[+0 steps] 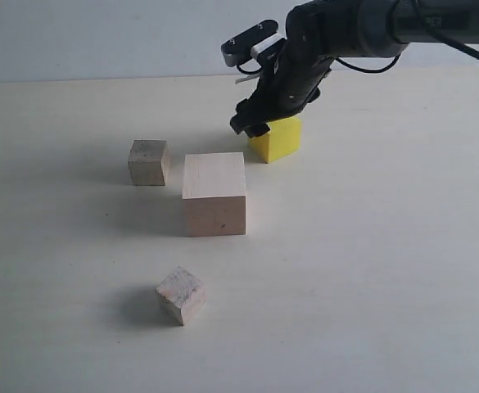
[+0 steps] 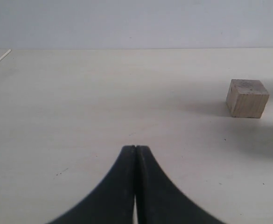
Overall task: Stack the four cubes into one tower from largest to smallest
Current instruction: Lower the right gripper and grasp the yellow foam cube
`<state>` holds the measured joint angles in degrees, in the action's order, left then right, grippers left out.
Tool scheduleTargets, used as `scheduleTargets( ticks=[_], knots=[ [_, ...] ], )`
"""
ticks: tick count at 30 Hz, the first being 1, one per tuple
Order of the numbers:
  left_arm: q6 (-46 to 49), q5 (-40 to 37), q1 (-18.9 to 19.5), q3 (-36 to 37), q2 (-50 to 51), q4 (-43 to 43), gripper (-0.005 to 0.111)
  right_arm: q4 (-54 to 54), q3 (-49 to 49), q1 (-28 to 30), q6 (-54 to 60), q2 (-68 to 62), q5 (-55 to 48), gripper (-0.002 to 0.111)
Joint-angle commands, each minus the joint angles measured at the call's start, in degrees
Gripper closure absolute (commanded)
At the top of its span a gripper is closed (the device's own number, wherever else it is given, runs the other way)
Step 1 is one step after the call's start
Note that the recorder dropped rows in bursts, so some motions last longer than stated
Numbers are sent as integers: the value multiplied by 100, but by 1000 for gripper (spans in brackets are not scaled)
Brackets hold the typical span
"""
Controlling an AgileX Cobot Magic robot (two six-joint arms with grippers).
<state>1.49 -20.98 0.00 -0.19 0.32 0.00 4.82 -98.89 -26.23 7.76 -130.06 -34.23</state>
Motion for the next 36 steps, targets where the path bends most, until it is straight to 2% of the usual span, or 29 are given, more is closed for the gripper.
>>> scheduleTargets(
  ticks=[1, 3, 14, 17, 27, 32, 36],
  knots=[
    [-17, 51, 10, 19, -32, 0, 107, 93, -32, 18, -46, -130, 50, 36],
    [-17, 51, 10, 19, -32, 0, 107, 328, -32, 18, -389, -154, 39, 36],
    [-17, 51, 10, 19, -32, 0, 107, 247, -32, 18, -442, 219, -60, 36],
    [-17, 51, 10, 19, -32, 0, 107, 271, -32, 18, -442, 368, 3, 31],
    [-17, 51, 10, 19, -32, 0, 107, 427, -32, 168, -708, -33, 256, 29],
    [-17, 51, 10, 19, -32, 0, 107, -331, -32, 307, -776, -94, 265, 29],
    [-17, 51, 10, 19, -32, 0, 107, -362, -32, 307, -776, -250, 242, 29]
  ],
)
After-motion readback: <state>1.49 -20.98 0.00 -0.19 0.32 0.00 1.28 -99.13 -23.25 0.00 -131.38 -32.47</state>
